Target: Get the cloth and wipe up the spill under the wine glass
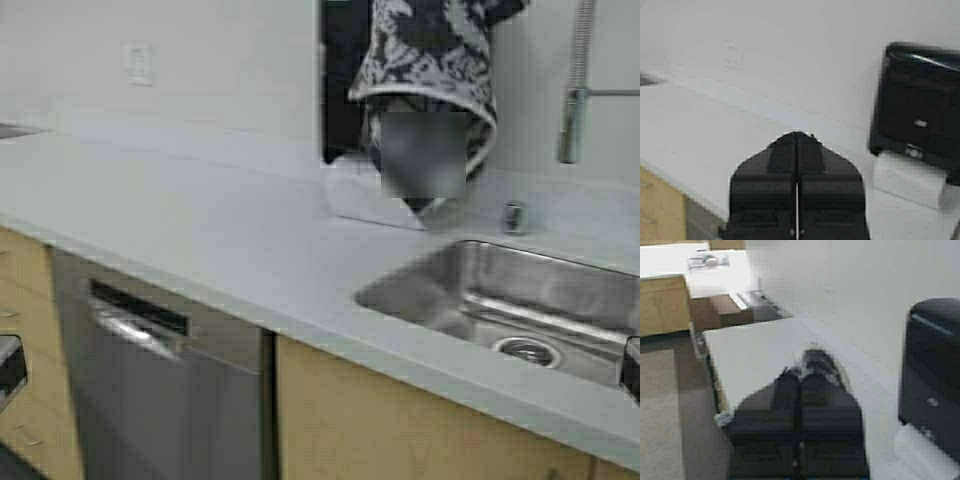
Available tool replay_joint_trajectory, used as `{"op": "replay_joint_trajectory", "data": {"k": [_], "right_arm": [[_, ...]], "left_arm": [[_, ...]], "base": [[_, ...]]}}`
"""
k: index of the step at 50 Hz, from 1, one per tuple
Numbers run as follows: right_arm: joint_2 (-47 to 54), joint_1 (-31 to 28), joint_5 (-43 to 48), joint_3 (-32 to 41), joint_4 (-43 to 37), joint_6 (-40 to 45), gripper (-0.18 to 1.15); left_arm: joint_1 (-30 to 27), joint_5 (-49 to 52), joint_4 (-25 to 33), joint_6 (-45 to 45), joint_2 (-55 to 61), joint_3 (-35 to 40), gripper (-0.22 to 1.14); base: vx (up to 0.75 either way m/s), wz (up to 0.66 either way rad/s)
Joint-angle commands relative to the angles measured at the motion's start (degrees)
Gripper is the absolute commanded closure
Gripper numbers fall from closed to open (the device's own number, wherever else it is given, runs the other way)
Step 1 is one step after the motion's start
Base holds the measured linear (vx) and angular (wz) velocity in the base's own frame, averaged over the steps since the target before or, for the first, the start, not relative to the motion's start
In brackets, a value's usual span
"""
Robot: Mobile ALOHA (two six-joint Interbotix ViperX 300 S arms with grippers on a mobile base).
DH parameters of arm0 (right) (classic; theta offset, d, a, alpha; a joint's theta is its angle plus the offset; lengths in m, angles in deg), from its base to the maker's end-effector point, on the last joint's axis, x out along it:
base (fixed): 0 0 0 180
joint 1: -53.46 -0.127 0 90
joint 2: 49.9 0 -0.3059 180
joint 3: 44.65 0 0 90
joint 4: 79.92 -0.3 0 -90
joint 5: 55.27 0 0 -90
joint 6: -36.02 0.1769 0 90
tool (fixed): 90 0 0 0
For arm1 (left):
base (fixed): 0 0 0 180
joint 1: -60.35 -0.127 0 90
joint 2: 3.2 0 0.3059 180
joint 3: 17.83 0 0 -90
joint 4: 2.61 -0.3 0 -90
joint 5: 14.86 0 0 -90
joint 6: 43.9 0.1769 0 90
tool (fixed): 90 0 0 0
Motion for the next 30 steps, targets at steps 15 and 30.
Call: {"op": "replay_joint_trajectory", "data": {"k": [15,30], "right_arm": [[-2.8,0.4,4.4,-7.9,0.2,-2.3,0.91],[-2.2,1.9,13.1,-10.9,-0.2,-1.1,0.91]], "left_arm": [[-0.1,-0.4,0.1,0.0,0.5,0.7,0.89],[0.0,-0.3,0.1,0.2,1.8,0.7,0.89]], "base": [[-0.06,0.46],[-0.04,0.51]]}}
